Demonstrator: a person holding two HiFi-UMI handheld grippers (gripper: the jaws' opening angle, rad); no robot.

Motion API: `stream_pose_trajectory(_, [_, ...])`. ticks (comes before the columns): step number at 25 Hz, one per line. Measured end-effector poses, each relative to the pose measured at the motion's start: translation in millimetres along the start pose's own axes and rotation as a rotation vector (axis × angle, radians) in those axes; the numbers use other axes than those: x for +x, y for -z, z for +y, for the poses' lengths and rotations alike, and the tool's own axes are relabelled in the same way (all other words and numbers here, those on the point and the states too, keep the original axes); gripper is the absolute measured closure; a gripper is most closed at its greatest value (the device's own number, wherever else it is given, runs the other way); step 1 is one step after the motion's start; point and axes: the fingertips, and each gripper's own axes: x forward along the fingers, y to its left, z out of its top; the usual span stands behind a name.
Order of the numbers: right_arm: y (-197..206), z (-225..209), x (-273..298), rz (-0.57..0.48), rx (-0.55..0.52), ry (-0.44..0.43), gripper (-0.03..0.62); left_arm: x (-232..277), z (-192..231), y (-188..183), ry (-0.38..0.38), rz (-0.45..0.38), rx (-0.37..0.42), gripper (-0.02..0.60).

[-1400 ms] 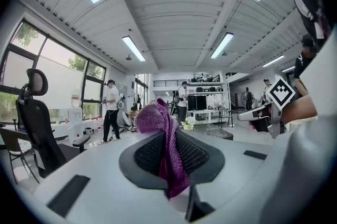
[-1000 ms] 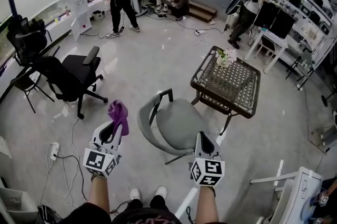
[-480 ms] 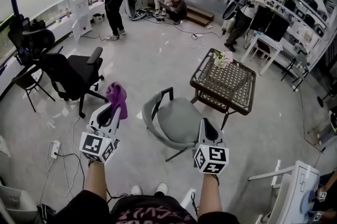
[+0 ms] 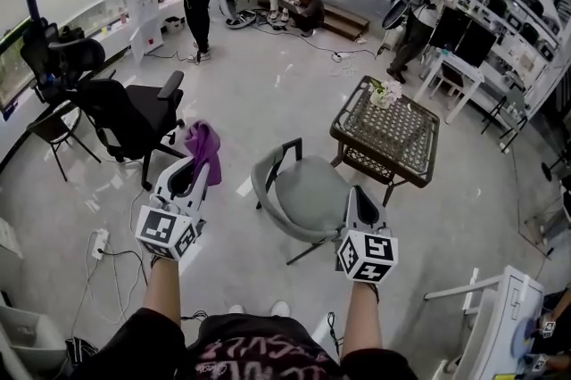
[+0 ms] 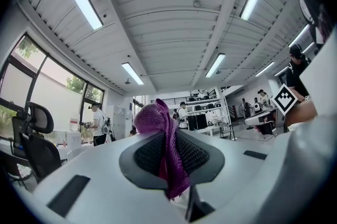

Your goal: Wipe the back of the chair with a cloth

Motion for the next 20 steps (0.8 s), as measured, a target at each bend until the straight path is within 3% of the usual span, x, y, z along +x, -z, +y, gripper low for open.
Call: stream_pose_trajectory(20, [-24.2,-1.9,-3.1,-0.025,-0.040,-0.005,0.568,-2.4,-8.0,-6.2,0.028,0.019,-0.006,0.511])
